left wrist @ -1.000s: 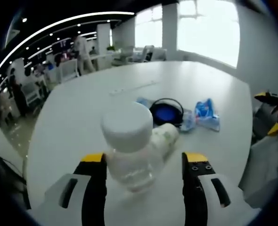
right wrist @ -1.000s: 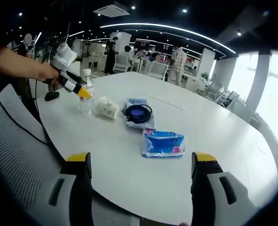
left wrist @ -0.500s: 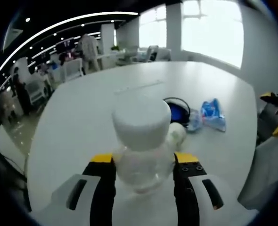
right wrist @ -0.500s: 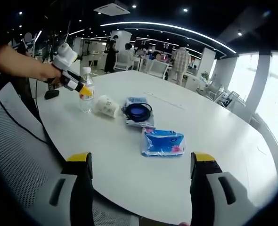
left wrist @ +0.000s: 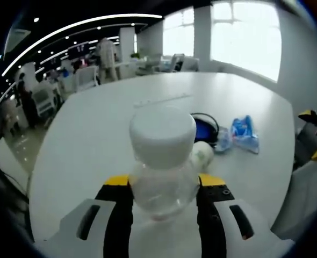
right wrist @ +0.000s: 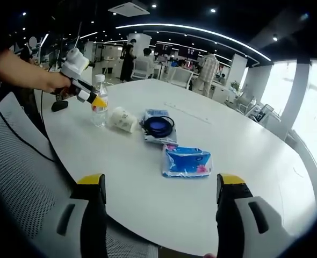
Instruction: Arrange the tabletop items into an orderly group along one side of the table until the central work area is clear of visible clutter.
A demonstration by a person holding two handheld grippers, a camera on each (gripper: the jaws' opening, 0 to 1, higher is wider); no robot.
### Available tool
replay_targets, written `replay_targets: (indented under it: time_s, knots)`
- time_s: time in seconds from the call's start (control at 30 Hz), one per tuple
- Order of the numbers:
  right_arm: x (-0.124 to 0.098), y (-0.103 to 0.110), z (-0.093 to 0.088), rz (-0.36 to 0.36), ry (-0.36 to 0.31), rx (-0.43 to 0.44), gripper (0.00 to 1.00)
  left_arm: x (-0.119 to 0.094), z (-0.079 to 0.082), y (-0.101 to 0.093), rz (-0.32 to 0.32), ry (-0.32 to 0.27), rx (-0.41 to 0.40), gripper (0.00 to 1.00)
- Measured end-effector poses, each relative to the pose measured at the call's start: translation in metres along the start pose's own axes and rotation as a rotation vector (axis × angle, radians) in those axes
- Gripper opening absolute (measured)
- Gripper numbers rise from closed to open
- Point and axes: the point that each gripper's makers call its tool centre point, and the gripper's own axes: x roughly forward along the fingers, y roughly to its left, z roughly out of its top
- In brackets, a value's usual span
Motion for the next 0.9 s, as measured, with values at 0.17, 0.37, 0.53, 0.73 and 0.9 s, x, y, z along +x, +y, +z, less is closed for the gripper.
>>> replay_targets:
  time_s: [0.17, 0.37, 0.53, 0.73, 0.9]
  knots:
    - [0.0000, 0.0003, -0.0003, 0.002, 0.002, -0.002, 0.84, 0.0006, 0.0005, 0.0010, 0.008, -0.014, -0.010, 0.43]
    - [0.0000, 0.0004, -0.0010, 0.003, 0.004, -0.004, 0.84, 0.0005, 0.0006, 0.0013, 0.009, -0.012, -0.004, 0.42]
    - [-0.0001, -0.0003, -0.0006, 0.001, 0.002, -0.003, 0.84, 0.0001, 0.0005, 0.0005, 0.009, -0.010, 0.002, 0.41]
    - [-0.0002, -0.0013, 0.0002, -0.004, -0.003, 0.001, 0.84, 0.0004, 0.0011, 0.0007, 0.005, -0.002, 0.012, 0.40]
    - [-0.0001, -0.0011, 0.0003, -0.004, -0.003, 0.003, 0.84, 0.0014, 0.0062, 0.0034, -0.002, -0.014, 0.005, 0.40]
